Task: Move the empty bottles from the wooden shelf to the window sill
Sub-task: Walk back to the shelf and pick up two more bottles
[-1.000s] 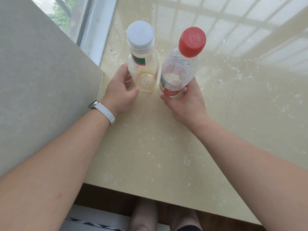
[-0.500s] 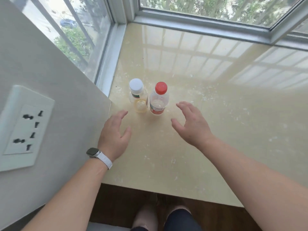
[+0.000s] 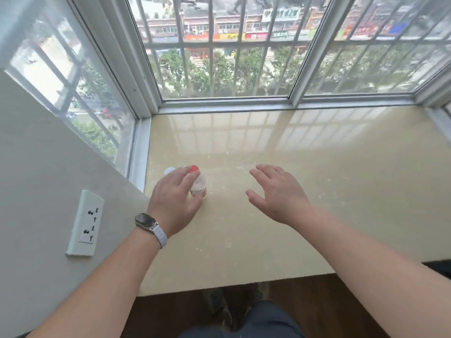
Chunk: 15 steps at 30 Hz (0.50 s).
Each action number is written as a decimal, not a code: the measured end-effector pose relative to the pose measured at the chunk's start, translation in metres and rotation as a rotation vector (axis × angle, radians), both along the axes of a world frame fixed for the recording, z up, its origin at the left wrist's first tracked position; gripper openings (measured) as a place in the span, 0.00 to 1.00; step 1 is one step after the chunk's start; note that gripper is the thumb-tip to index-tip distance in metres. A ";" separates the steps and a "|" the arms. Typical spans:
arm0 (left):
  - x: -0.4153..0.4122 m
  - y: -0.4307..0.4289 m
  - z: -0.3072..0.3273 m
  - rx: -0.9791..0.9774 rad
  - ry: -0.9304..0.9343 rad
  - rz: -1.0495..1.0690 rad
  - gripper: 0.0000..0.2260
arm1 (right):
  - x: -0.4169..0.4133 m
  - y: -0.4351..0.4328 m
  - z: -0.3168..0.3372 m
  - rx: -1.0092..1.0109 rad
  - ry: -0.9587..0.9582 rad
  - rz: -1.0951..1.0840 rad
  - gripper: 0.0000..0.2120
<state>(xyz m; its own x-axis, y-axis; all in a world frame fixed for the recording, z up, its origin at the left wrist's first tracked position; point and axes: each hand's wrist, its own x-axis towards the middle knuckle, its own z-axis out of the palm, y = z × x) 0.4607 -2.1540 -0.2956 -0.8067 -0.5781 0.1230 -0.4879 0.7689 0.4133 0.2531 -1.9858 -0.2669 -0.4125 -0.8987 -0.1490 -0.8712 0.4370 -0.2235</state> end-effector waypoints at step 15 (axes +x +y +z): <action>-0.170 0.102 0.103 -0.217 0.059 -0.494 0.23 | -0.072 0.166 0.105 -0.102 0.277 -0.280 0.25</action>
